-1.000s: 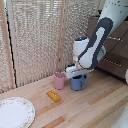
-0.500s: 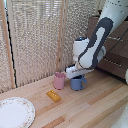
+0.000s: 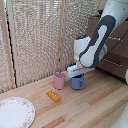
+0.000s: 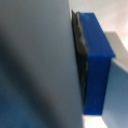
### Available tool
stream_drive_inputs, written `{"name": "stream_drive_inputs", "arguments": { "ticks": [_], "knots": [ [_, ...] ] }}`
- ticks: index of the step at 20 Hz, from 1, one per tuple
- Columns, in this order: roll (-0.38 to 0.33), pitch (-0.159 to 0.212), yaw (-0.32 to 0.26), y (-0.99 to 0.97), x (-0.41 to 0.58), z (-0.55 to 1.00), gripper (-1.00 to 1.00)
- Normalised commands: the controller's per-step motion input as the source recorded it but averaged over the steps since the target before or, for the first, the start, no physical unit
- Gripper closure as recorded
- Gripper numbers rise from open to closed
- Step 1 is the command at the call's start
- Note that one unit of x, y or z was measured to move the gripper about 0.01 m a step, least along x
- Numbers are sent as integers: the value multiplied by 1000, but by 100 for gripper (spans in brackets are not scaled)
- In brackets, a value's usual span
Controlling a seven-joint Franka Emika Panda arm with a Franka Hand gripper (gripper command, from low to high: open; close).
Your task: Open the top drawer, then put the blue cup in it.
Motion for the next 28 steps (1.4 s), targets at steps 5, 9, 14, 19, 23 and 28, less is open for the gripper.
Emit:
{"name": "stream_drive_inputs", "arguments": {
  "ticks": [5,9,14,19,23,28],
  "knots": [
    [0,84,-226,-98,1,976,100],
    [-15,58,-226,41,248,989,100],
    [-58,6,-160,343,495,970,100],
    [-23,-24,-232,301,214,807,100],
    [-34,-16,-360,9,0,665,100],
    [-40,0,-362,0,0,659,100]
  ]
}}
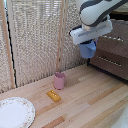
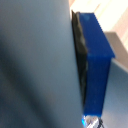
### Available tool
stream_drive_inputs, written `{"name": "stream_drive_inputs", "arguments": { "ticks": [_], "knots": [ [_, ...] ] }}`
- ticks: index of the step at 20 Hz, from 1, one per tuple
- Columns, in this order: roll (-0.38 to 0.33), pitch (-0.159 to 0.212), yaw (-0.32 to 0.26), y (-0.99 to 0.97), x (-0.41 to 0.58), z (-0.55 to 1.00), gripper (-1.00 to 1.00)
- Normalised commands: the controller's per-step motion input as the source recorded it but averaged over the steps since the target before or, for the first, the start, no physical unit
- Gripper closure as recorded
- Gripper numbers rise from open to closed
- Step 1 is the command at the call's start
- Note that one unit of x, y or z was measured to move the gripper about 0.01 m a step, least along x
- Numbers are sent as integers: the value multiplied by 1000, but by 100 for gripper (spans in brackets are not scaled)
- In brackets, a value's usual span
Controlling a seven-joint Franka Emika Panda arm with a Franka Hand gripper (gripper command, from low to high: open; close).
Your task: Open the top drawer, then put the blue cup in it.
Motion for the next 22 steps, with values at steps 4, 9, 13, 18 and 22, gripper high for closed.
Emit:
{"name": "stream_drive_inputs", "arguments": {
  "ticks": [4,9,13,18,22],
  "knots": [
    [-48,-5,-357,9,0,666,100],
    [-26,-47,-309,117,21,591,100],
    [-26,-72,-266,149,110,461,100],
    [-11,-87,-237,161,171,369,100],
    [23,-72,-228,159,195,327,100]
  ]
}}
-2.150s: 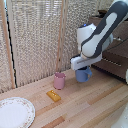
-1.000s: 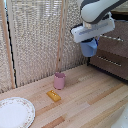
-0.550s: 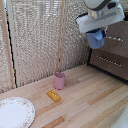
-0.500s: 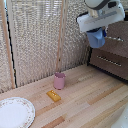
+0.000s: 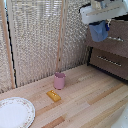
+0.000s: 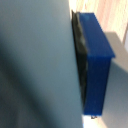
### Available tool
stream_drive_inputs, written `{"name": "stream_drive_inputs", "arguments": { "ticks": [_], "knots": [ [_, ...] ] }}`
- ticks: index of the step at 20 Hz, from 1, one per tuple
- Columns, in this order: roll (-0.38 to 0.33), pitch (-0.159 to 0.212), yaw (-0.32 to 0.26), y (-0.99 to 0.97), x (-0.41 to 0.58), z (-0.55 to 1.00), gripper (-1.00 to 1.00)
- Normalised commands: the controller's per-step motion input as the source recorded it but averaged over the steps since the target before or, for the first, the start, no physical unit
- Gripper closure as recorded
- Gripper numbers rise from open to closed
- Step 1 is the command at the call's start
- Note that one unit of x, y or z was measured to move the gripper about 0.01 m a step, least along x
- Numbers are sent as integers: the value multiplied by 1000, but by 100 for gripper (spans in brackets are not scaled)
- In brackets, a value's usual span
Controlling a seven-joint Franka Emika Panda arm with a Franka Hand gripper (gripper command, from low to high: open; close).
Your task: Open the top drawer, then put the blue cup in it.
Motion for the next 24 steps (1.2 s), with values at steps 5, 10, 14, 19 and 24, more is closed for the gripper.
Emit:
{"name": "stream_drive_inputs", "arguments": {
  "ticks": [5,10,14,19,24],
  "knots": [
    [29,-16,-250,46,162,622,100],
    [-23,38,-262,-167,222,963,100],
    [-118,2,-241,0,346,837,100],
    [-150,0,-202,0,460,738,100],
    [-104,1,-143,-40,623,691,100]
  ]
}}
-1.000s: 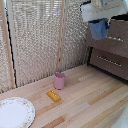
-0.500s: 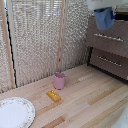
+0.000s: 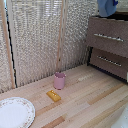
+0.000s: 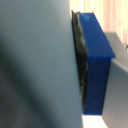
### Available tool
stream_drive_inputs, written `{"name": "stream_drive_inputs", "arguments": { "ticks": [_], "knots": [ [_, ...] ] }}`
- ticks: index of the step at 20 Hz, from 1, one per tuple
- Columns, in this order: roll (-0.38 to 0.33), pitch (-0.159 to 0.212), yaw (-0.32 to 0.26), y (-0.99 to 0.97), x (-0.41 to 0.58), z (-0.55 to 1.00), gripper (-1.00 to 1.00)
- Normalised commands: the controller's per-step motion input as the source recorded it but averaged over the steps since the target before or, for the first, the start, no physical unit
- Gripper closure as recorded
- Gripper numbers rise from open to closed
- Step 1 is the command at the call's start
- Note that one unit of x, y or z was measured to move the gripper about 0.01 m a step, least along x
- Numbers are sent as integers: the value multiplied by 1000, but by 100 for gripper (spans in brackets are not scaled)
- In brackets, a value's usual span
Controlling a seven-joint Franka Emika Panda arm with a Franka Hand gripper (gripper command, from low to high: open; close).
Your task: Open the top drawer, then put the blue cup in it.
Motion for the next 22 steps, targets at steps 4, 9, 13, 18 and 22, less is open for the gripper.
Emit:
{"name": "stream_drive_inputs", "arguments": {
  "ticks": [4,9,13,18,22],
  "knots": [
    [-7,32,-103,-334,676,803,100],
    [46,44,-93,-703,278,964,100],
    [117,30,-93,-681,0,841,100],
    [252,0,-123,-341,-34,472,100],
    [321,0,-204,-9,-124,210,100]
  ]
}}
